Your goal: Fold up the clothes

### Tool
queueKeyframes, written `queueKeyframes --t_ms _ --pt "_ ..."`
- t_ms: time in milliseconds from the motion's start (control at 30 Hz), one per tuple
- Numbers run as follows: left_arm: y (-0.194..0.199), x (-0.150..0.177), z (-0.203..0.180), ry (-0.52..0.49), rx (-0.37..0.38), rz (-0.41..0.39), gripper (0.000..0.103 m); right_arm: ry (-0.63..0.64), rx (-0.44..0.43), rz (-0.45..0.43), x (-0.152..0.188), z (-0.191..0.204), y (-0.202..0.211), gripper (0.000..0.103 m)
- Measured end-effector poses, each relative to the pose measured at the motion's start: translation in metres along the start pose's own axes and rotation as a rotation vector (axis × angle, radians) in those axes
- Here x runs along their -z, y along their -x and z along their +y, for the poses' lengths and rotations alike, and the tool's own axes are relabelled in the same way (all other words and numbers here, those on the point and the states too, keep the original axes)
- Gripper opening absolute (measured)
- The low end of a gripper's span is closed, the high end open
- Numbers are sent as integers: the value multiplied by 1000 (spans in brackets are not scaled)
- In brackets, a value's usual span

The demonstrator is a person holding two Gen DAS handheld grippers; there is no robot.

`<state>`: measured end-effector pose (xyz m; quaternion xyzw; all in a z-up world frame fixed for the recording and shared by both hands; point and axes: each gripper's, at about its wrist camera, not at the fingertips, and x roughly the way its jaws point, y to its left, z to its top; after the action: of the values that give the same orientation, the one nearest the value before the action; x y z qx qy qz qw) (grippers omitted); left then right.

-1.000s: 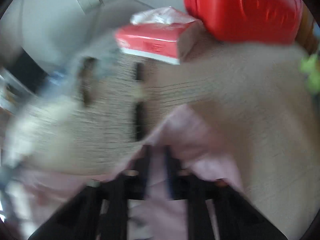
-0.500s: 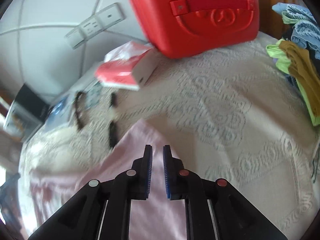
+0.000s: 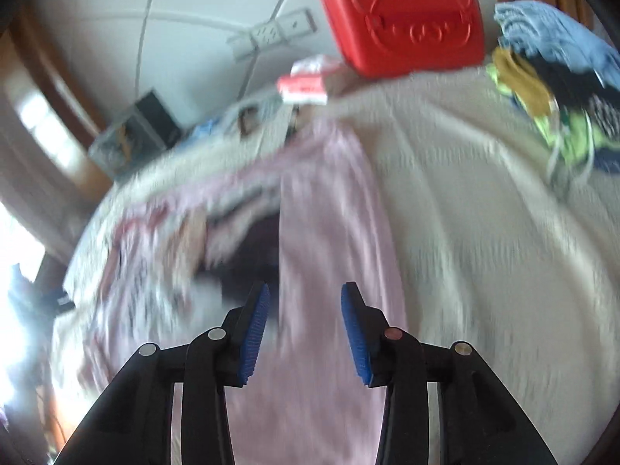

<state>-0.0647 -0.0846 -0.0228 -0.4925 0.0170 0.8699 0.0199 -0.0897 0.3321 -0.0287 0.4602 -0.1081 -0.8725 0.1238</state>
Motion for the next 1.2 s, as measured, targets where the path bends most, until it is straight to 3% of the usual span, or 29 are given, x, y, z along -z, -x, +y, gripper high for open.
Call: queueKeyframes --t_ms 100,167,233,300,333,433,500,567,600,633,767,967,1033,1200 --pt "1 28 -16 -21 -45 -13 100 73 31 23 36 17 0 39" --pt "-7 42 -20 -15 -44 23 100 93 69 41 54 23 -3 39" --pt "-18 52 -18 8 -6 60 100 102 108 61 68 25 -7 39" --pt "-21 60 -12 57 33 42 101 85 118 60 74 19 -8 43" --pt "-19 63 -13 47 28 24 101 73 121 58 77 16 -8 49" --pt "-16 69 -14 45 27 -10 103 0 50 9 82 2 -2 51" --pt "-14 74 -15 36 17 -33 103 17 42 4 83 1 -2 51" --pt "-12 73 -13 29 29 -9 103 57 89 26 81 6 -3 40" --pt "-10 72 -11 29 34 7 103 44 112 35 78 5 -2 27" --pt "-4 72 -6 44 32 5 103 30 128 36 76 4 0 23" --pt "19 76 4 34 -2 -28 103 -19 109 -55 80 -9 37 30" --pt "8 90 7 19 -27 36 103 -9 183 5 96 -21 50 33" --pt "4 91 10 61 7 24 103 -17 201 16 98 -24 47 34" --pt "3 91 9 58 7 10 103 -6 237 30 100 -23 36 34"
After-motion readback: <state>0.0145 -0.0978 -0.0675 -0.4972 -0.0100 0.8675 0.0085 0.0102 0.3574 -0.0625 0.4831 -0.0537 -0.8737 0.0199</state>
